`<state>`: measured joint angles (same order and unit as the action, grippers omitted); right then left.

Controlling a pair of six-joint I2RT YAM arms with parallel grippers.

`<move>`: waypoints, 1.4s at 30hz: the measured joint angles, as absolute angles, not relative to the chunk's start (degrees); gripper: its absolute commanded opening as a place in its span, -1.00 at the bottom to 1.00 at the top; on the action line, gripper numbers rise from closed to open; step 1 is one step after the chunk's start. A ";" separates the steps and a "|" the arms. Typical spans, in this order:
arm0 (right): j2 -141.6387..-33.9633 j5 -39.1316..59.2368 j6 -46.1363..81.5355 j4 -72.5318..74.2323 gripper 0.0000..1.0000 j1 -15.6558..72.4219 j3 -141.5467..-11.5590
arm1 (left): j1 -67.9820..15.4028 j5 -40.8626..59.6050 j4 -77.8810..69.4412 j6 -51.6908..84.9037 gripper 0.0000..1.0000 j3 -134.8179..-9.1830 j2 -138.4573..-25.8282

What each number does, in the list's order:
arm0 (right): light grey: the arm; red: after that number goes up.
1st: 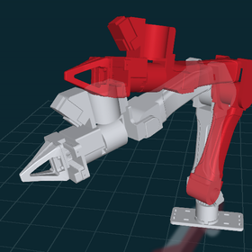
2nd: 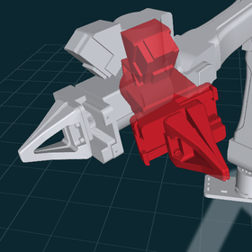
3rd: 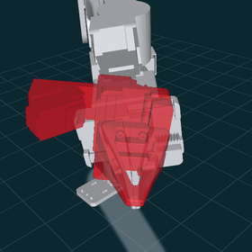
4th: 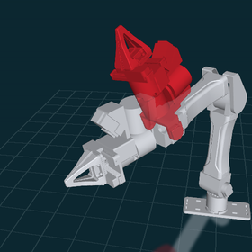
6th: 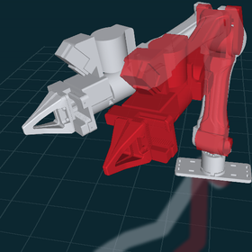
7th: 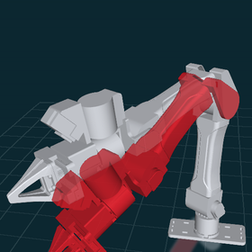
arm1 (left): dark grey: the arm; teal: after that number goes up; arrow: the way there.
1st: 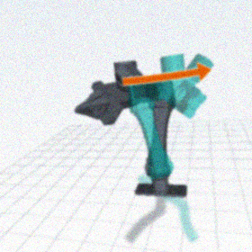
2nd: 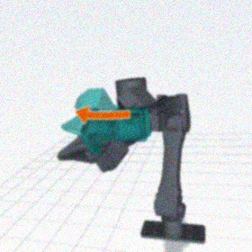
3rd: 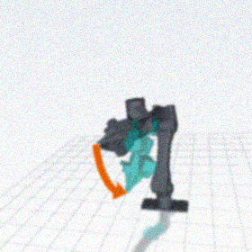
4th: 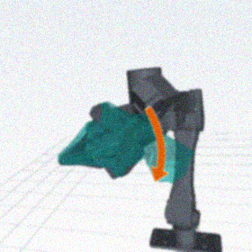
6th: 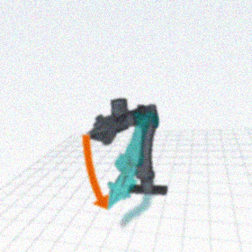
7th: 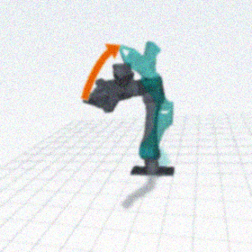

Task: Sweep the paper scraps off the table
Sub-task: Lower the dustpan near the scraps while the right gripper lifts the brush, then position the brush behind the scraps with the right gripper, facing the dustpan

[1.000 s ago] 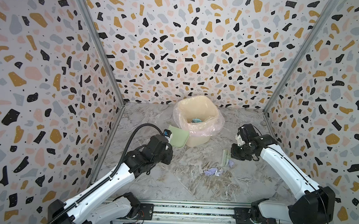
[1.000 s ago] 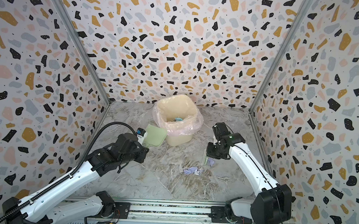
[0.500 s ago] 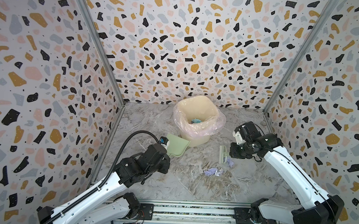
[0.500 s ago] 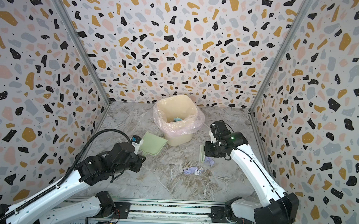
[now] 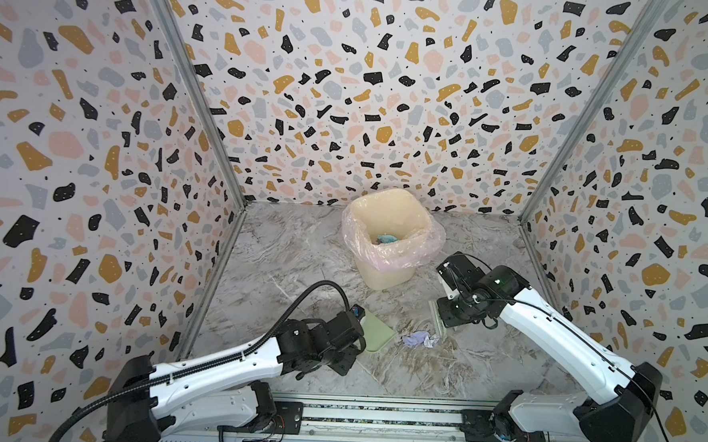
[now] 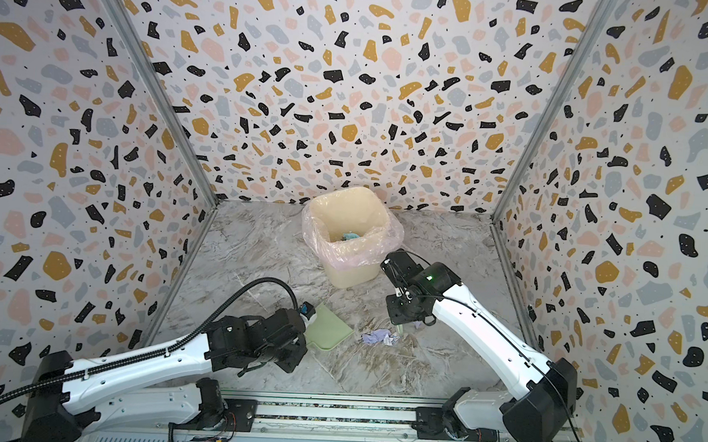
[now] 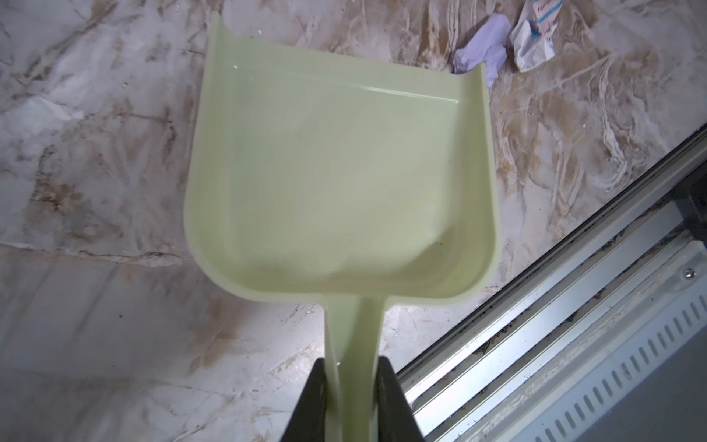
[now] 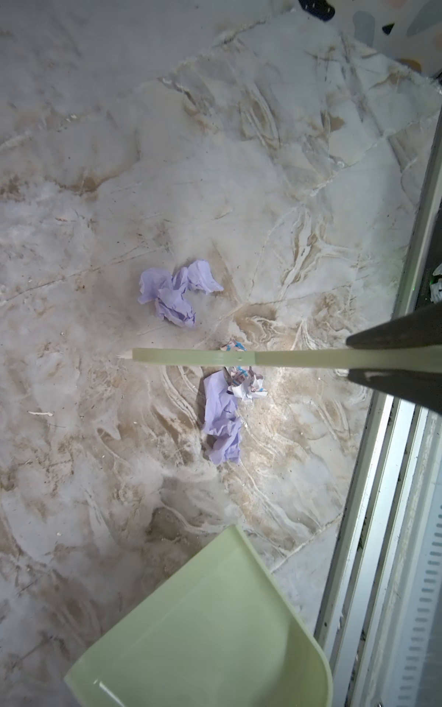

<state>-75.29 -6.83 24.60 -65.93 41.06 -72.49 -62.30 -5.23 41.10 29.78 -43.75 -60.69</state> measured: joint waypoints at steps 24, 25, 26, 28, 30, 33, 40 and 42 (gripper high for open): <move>-75.81 -6.28 25.67 -68.49 -1.00 46.98 -68.51 | -70.78 -3.36 38.35 29.12 -1.00 -42.76 -68.10; -75.88 -5.80 25.87 -68.53 -1.00 47.64 -68.69 | -70.87 -3.25 38.15 29.10 -1.00 -42.72 -68.34; -76.07 -5.45 26.13 -68.66 -1.00 48.40 -69.21 | -71.02 -3.22 37.87 29.12 -1.00 -42.63 -68.69; -76.53 -5.41 26.63 -68.99 -1.00 49.39 -70.94 | -71.31 -3.03 37.06 29.10 -1.00 -42.26 -69.41; -76.60 -6.22 26.96 -69.43 -1.00 49.60 -72.77 | -71.46 -2.92 36.34 29.10 -1.00 -41.71 -69.73; -76.44 -8.12 26.94 -70.37 -1.00 47.92 -74.56 | -71.50 -2.83 35.35 29.10 -1.00 -40.91 -69.95; -76.34 -8.64 26.28 -69.97 -1.00 45.50 -70.91 | -71.75 -2.94 32.93 28.93 -1.00 -39.92 -70.43; -76.34 -8.14 25.98 -69.43 -1.00 45.50 -69.04 | -71.77 -2.94 32.27 28.97 -1.00 -39.68 -70.46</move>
